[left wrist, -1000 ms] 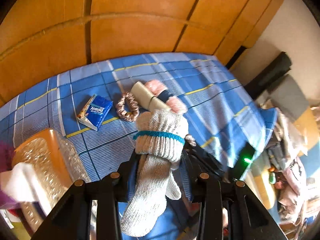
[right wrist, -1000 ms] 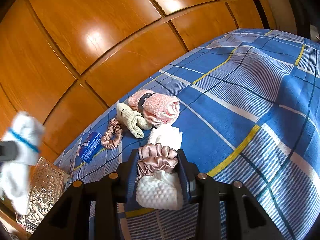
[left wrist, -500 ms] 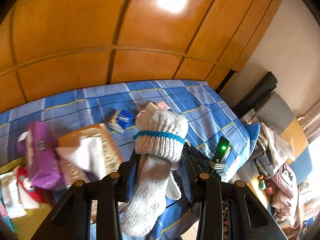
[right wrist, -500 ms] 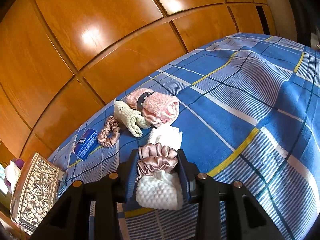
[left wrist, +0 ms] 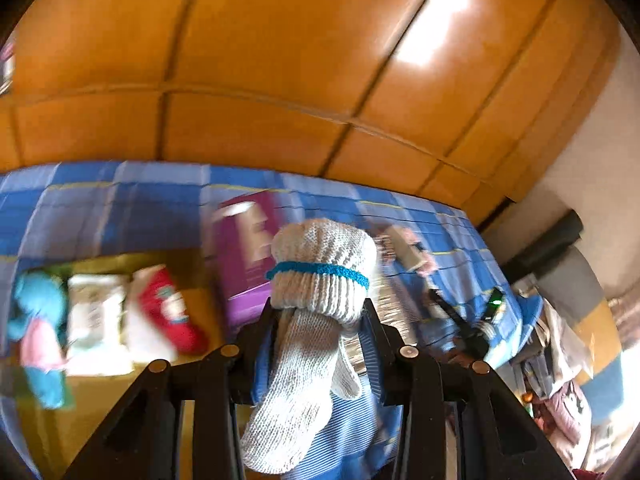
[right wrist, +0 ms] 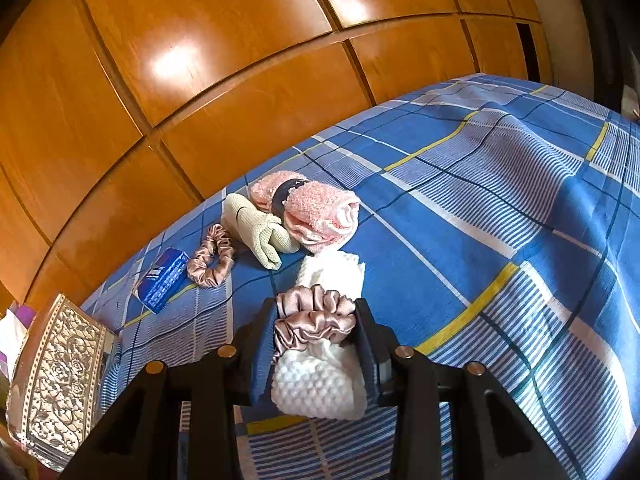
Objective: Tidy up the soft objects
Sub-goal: 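Carry the white knit sock into the gold tray and open the left tool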
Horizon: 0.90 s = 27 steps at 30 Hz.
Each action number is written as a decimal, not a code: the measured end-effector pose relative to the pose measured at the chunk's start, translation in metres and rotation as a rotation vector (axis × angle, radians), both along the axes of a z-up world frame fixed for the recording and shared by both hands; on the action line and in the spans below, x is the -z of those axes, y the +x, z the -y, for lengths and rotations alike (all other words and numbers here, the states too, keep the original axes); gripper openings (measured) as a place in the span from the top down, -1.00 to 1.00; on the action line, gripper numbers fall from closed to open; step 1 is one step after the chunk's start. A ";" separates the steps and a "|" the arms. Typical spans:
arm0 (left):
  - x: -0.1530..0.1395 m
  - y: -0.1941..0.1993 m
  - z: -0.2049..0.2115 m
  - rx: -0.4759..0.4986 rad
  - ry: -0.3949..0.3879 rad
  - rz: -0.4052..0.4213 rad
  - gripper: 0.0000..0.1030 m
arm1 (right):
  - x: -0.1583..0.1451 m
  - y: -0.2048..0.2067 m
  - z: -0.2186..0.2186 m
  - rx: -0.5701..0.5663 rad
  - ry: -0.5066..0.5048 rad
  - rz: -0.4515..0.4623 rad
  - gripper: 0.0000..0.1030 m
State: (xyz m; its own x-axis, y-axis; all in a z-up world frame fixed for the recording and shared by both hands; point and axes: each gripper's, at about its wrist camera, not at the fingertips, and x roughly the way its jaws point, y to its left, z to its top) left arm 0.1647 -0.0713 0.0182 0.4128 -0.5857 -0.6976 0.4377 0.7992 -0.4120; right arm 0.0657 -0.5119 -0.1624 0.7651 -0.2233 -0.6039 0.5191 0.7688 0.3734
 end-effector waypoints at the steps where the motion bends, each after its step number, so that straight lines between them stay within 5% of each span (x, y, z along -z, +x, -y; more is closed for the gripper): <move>1: 0.005 0.001 -0.013 -0.027 0.004 -0.010 0.25 | 0.000 0.001 -0.001 -0.001 -0.006 -0.008 0.29; 16: 0.093 -0.009 -0.137 -0.214 0.205 -0.148 0.24 | -0.014 0.003 -0.021 0.051 -0.166 -0.073 0.30; 27: 0.124 -0.010 -0.189 -0.319 0.360 -0.186 0.23 | -0.019 -0.007 -0.020 0.148 -0.218 -0.083 0.30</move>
State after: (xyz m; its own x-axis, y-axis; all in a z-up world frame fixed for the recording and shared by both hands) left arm 0.1543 0.1177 -0.1060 0.3817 -0.1599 -0.9103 0.0947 0.9865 -0.1336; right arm 0.0590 -0.4914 -0.1432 0.6645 -0.4604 -0.5886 0.6537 0.7399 0.1592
